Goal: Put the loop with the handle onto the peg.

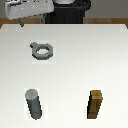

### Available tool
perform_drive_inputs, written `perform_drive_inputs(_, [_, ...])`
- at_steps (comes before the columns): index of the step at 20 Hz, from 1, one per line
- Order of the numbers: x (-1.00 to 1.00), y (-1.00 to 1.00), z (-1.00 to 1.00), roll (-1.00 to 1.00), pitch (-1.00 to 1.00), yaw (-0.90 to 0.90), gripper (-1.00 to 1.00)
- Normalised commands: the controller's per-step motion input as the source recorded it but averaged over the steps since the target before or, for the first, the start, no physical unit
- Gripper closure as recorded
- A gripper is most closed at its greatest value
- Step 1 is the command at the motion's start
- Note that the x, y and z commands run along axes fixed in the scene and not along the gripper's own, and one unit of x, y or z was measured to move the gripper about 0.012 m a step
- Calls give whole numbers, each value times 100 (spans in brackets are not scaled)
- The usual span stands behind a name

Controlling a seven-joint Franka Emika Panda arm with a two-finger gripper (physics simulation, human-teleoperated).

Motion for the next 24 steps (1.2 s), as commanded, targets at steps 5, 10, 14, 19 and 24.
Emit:
perform_drive_inputs(5, [0, 0, 0, 0, 0, 35, -100])
perform_drive_inputs(10, [-40, 0, 0, 0, 0, 6, -100])
perform_drive_inputs(14, [0, -25, 0, 0, 0, 0, -100])
perform_drive_inputs(19, [-20, 0, 0, 0, 0, 0, -100])
perform_drive_inputs(24, [-20, 0, 0, 0, 0, 0, -100])
